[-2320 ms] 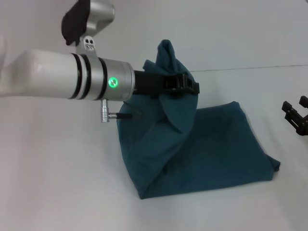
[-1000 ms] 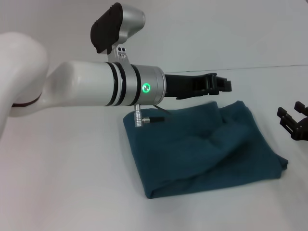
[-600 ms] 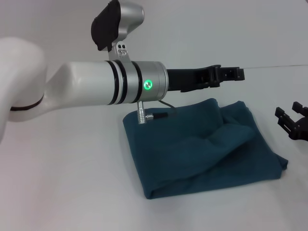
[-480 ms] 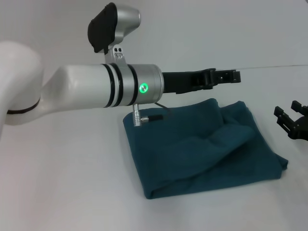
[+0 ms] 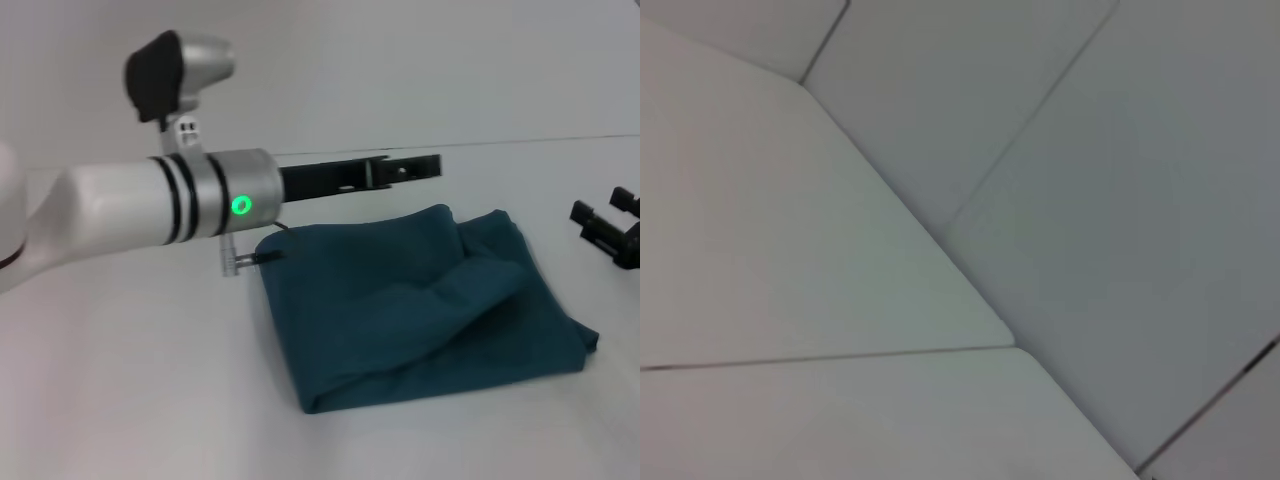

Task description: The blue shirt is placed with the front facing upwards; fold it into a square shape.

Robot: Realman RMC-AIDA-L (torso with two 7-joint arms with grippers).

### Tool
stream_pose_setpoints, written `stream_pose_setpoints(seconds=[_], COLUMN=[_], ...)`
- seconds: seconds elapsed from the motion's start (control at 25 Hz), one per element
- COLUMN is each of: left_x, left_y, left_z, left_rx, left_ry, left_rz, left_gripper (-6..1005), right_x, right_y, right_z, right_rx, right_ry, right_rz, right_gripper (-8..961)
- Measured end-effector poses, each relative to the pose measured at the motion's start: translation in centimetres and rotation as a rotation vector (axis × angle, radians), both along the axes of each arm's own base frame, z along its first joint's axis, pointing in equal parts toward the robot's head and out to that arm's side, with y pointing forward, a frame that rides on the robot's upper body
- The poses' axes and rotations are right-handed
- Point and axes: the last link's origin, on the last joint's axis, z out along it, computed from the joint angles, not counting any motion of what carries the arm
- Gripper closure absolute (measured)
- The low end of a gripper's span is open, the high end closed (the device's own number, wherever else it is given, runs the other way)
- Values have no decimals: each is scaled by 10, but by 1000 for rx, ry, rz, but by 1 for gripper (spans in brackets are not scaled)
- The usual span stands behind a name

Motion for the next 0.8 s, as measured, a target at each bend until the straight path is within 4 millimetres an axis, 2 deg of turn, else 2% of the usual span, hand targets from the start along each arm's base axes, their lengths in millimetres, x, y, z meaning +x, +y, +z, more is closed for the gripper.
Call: stream_pose_setpoints(seconds=[0.24,0.48,0.56,0.6,0.8], left_x=[-22,-45,-52,-62,-79], left_y=[0,-2,-4,-6,-9], left_z=[16,45,53,60,69], left_rx=[41,40,36,40,68], left_ry=[-18,-85,-105,-120,-138], left_rz=[19,11,0,10,47], left_gripper=[109,111,111,112,113], right_x=[-9,-26,-35,-39,-67], right_y=[0,5,9,10,19], right_z=[20,43,56,59,74], right_rx=[-100,-228,-275,-306,-457], right_ry=[18,28,36,42,67], right_rz=[20,-3,-35,-45,-84], right_gripper=[272,274,274,274,276])
